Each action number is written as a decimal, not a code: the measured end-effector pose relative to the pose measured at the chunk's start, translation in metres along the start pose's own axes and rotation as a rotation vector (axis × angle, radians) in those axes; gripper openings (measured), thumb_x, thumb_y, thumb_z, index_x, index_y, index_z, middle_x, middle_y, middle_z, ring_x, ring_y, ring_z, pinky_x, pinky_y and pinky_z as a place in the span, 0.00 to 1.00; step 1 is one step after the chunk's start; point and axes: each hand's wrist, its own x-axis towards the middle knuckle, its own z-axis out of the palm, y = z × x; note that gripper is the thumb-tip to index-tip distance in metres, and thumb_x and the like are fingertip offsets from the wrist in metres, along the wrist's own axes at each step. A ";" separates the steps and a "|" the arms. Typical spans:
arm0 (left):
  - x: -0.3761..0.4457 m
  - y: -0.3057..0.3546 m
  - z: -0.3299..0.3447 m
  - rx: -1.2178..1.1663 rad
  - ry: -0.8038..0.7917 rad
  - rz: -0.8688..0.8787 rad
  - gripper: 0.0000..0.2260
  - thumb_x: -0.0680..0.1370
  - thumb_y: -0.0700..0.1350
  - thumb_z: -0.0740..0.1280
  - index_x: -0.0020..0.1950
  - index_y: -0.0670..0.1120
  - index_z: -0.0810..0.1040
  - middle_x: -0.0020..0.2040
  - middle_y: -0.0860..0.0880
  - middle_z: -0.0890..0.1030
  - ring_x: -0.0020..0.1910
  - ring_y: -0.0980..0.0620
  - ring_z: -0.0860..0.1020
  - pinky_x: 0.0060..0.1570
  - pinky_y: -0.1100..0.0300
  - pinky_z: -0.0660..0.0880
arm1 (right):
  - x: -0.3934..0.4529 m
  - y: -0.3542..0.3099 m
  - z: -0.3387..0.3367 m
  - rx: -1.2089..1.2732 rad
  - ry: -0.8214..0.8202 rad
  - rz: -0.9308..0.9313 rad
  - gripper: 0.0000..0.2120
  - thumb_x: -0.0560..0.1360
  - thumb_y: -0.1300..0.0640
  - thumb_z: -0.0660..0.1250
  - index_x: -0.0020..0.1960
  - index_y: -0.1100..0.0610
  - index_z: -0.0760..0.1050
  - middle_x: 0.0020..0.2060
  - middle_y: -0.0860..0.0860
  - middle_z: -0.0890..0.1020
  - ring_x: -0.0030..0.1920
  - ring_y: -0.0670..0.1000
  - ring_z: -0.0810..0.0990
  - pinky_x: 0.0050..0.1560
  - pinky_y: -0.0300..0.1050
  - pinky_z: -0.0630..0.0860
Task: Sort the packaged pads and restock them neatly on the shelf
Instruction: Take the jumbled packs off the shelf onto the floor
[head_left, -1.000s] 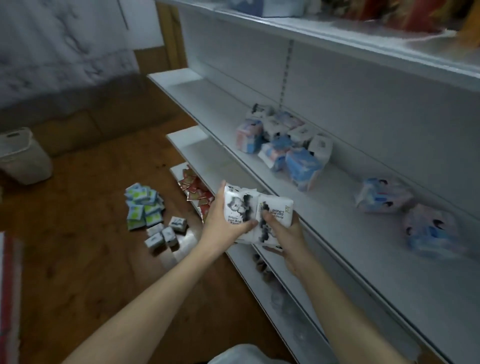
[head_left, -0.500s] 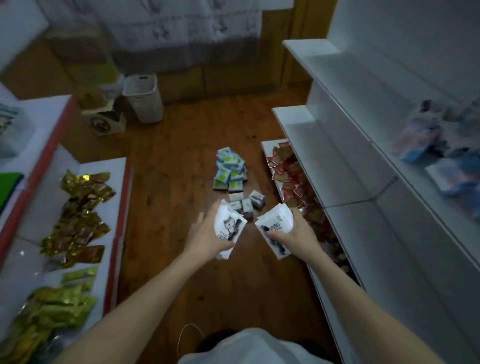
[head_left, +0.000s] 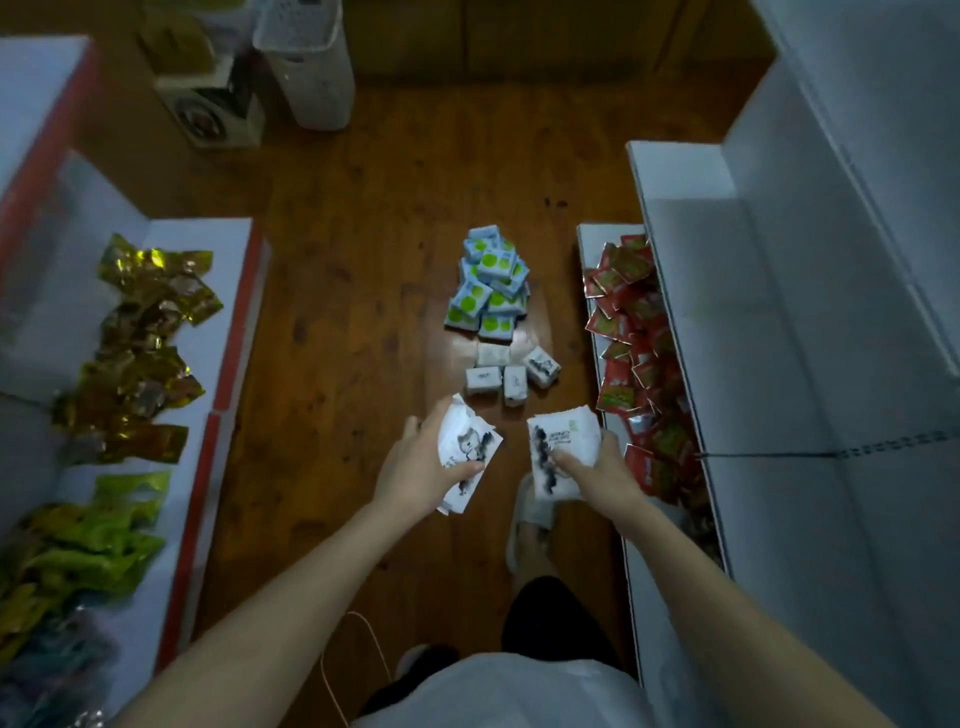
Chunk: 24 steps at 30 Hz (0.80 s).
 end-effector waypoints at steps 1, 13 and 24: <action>0.024 0.003 0.010 -0.008 -0.004 -0.030 0.41 0.71 0.59 0.74 0.76 0.64 0.51 0.56 0.51 0.68 0.48 0.47 0.77 0.41 0.53 0.79 | 0.026 0.000 -0.004 0.033 0.006 0.035 0.31 0.74 0.51 0.73 0.69 0.55 0.61 0.58 0.50 0.78 0.56 0.51 0.80 0.58 0.53 0.79; 0.310 -0.049 0.213 -0.009 -0.100 -0.307 0.41 0.73 0.55 0.72 0.78 0.57 0.49 0.67 0.44 0.66 0.61 0.40 0.71 0.55 0.49 0.72 | 0.353 0.108 0.013 -0.191 -0.093 0.323 0.39 0.69 0.33 0.69 0.70 0.54 0.62 0.62 0.53 0.77 0.57 0.58 0.80 0.58 0.60 0.77; 0.494 -0.210 0.411 0.036 -0.080 -0.400 0.38 0.68 0.48 0.76 0.74 0.46 0.61 0.68 0.44 0.68 0.65 0.40 0.69 0.63 0.45 0.69 | 0.595 0.269 0.089 -0.346 -0.022 0.264 0.31 0.72 0.49 0.73 0.69 0.56 0.62 0.65 0.55 0.75 0.62 0.58 0.76 0.60 0.56 0.76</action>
